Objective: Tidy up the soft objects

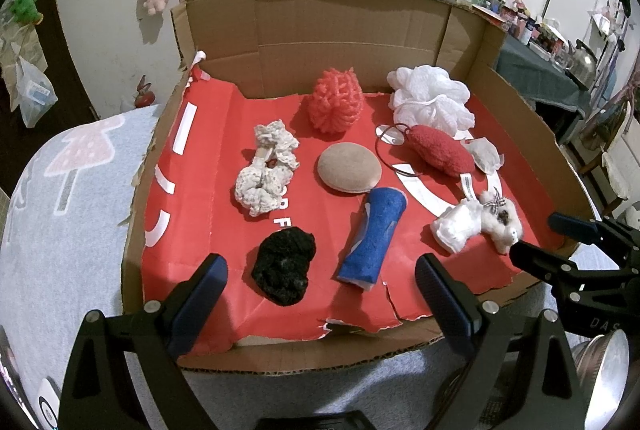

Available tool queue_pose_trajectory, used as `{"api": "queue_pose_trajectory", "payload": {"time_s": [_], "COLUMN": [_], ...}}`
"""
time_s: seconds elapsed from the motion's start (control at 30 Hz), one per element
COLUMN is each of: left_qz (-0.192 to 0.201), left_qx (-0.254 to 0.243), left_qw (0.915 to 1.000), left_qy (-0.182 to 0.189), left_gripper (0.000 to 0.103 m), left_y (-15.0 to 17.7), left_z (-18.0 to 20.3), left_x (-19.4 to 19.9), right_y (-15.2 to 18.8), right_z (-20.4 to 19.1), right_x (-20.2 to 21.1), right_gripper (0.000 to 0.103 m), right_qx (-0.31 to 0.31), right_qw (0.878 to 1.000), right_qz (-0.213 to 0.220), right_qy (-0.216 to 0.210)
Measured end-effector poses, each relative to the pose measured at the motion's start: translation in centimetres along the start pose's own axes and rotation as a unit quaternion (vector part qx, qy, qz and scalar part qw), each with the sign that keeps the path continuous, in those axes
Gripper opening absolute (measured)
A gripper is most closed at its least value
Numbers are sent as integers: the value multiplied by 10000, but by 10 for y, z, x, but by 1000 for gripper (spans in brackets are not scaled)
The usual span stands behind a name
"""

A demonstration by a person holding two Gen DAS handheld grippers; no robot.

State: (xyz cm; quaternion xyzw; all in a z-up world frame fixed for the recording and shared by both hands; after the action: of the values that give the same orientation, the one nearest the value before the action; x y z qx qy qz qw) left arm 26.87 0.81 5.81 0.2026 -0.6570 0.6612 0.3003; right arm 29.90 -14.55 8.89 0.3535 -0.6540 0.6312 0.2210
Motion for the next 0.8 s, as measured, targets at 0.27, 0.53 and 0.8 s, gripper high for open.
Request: {"api": "queue_pose_trajectory", "payload": {"time_s": [0.27,0.53,0.8], "left_qz": [318,922,1573], "left_qx": [57,182,110], "left_qw": [9995,9956,9875], "left_qy": [44,18,-64], "left_gripper": [97,101,103], "left_y": [-12,-20,-5], "left_z": [1,-3,7], "left_x": [24,79,139], "right_y": [-5,-15,2], "right_z": [-1,-4,-17], "right_x": [12,61,129], "right_gripper": [76,76,88], "right_qx": [-50,27,347], "right_qw": [9998,9977,9882], "right_qz": [135,675,1492], "right_qy": [-105,-49,89]}}
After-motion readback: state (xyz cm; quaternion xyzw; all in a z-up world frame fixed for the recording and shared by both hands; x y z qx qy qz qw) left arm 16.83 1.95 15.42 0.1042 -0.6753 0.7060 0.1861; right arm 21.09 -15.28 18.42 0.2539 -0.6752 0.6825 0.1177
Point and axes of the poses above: each gripper's, at about its wrist camera, not at the fingertips, and x roughly against the way its jaws point, z to its right, y to its underside, the point moved 3 cm from there along -x, roughly the way its jaws point, and after that the axes turned 13 degrees about z, right-handed, at the moved point
